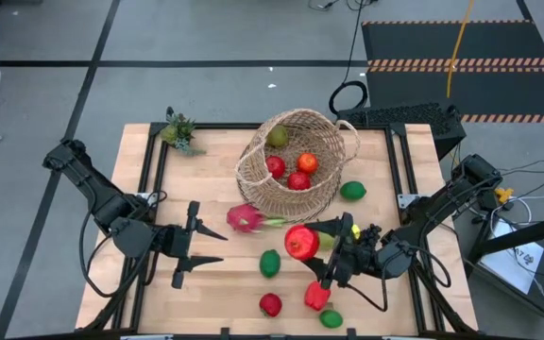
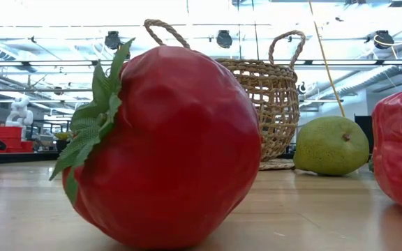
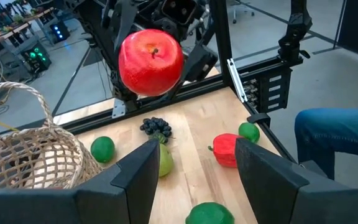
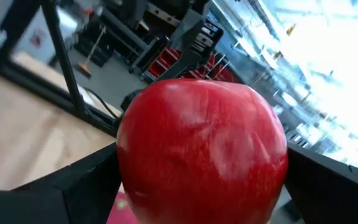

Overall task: Build produce basket
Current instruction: Put the red apple into the basket

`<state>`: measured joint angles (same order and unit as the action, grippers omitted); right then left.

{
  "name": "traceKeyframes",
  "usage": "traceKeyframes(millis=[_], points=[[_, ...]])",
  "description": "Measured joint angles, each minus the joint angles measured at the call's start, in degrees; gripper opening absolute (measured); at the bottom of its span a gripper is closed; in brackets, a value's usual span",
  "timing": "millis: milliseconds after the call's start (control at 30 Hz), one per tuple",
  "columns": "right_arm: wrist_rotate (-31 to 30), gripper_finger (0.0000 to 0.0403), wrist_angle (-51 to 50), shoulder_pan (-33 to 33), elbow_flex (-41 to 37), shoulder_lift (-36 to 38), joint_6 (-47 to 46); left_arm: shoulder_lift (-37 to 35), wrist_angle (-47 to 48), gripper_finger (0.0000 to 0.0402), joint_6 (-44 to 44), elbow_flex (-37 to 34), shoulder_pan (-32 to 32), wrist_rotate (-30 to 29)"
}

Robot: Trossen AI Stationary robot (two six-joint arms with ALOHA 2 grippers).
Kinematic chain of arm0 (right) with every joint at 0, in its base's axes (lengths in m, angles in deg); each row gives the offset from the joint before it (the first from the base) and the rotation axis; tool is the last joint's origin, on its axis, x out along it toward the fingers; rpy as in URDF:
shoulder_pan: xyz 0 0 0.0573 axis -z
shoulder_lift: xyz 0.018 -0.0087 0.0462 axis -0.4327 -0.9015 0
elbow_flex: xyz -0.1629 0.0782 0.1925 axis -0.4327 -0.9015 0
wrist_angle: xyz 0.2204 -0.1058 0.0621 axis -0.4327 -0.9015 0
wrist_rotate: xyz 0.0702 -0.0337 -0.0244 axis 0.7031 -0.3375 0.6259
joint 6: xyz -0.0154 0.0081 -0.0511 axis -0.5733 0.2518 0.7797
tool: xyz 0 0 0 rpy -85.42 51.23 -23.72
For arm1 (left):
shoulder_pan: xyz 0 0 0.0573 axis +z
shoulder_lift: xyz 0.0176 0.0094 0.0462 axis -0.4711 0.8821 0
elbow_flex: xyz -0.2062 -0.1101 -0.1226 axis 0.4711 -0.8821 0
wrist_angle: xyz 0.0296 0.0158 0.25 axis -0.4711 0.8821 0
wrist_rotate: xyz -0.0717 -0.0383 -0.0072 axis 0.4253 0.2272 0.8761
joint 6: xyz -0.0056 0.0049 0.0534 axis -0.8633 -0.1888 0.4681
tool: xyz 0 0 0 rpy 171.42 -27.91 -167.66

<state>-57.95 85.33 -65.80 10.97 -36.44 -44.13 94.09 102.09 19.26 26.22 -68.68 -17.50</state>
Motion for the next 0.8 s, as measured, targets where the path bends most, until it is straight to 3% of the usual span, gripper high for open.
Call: traceKeyframes(millis=[500, 800], points=[[0.0, 0.0391, 0.0, 0.0, 0.0, 0.0, -35.5, 0.0, 0.0, 0.0209, 0.0, 0.0, 0.0, 0.0], [0.0, 0.0391, 0.0, 0.0, 0.0, 0.0, -45.9, 0.0, 0.0, 0.0209, 0.0, 0.0, 0.0, 0.0]])
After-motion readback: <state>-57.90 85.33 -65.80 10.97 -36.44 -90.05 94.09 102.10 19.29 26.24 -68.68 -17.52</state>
